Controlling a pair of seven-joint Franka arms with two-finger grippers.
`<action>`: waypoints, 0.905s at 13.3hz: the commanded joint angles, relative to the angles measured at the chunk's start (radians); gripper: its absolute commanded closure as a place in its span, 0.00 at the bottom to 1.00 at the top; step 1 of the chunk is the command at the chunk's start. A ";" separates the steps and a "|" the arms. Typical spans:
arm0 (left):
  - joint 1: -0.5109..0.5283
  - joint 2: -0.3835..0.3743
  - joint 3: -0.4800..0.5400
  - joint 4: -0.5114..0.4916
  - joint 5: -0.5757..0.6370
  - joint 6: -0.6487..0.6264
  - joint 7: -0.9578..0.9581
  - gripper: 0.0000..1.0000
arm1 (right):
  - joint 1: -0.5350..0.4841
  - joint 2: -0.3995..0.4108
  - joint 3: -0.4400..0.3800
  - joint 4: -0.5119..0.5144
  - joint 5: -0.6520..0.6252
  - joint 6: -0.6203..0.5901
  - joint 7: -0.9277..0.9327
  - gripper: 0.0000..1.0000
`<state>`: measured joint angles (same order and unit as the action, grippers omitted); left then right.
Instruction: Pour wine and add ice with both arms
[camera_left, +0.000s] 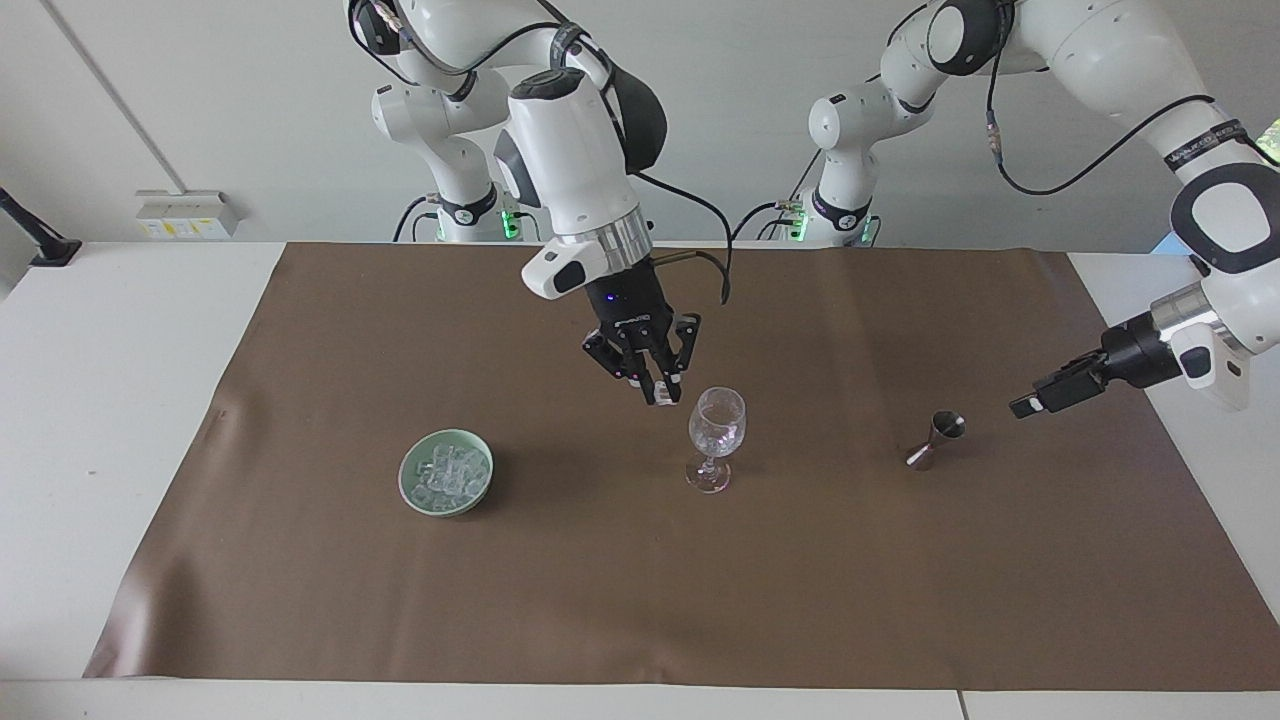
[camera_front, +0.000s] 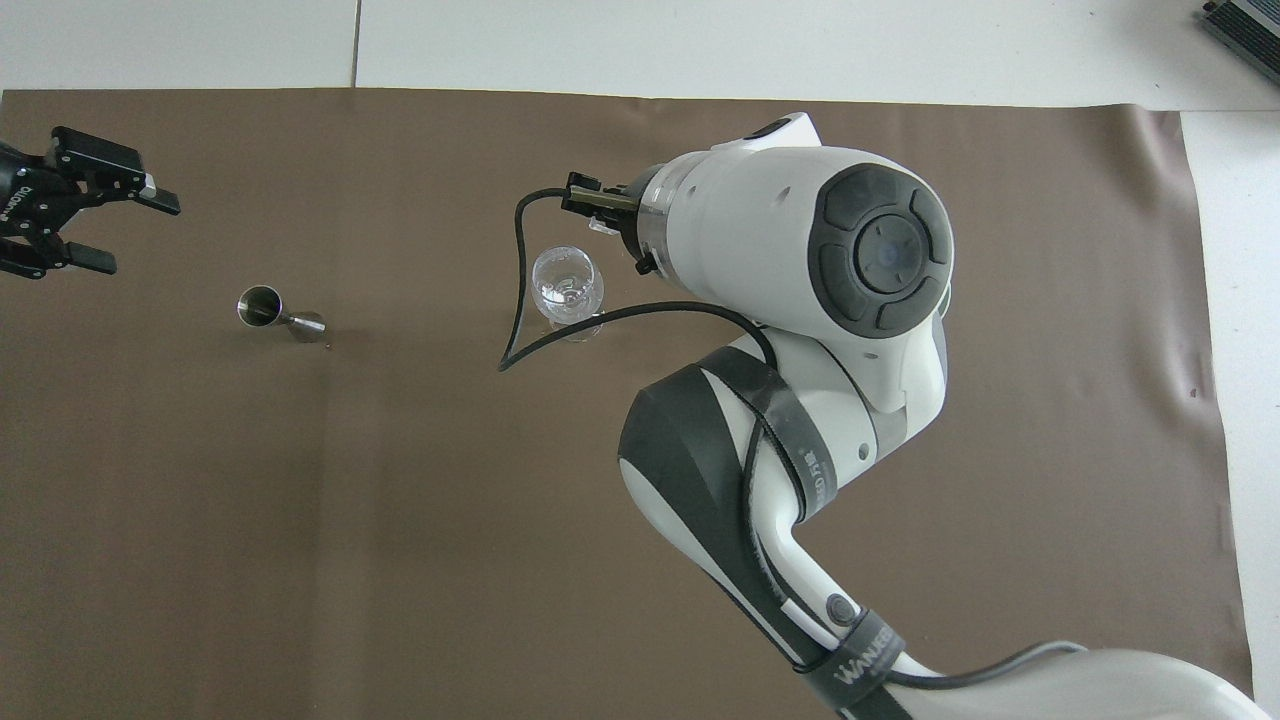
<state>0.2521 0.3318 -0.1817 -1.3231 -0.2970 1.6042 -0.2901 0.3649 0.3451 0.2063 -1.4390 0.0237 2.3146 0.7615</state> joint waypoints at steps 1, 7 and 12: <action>-0.045 -0.062 0.011 -0.050 0.094 0.052 0.045 0.00 | 0.005 0.017 0.007 0.025 0.010 -0.009 0.022 1.00; -0.074 -0.128 0.011 -0.050 0.179 0.039 0.114 0.00 | 0.045 0.038 0.007 0.005 -0.008 0.006 0.039 1.00; -0.111 -0.203 0.008 -0.085 0.241 0.031 0.184 0.00 | 0.071 0.068 0.007 0.002 -0.030 0.003 0.042 1.00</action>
<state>0.1584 0.1944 -0.1837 -1.3376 -0.1025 1.6278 -0.1607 0.4271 0.4075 0.2102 -1.4415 0.0138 2.3142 0.7781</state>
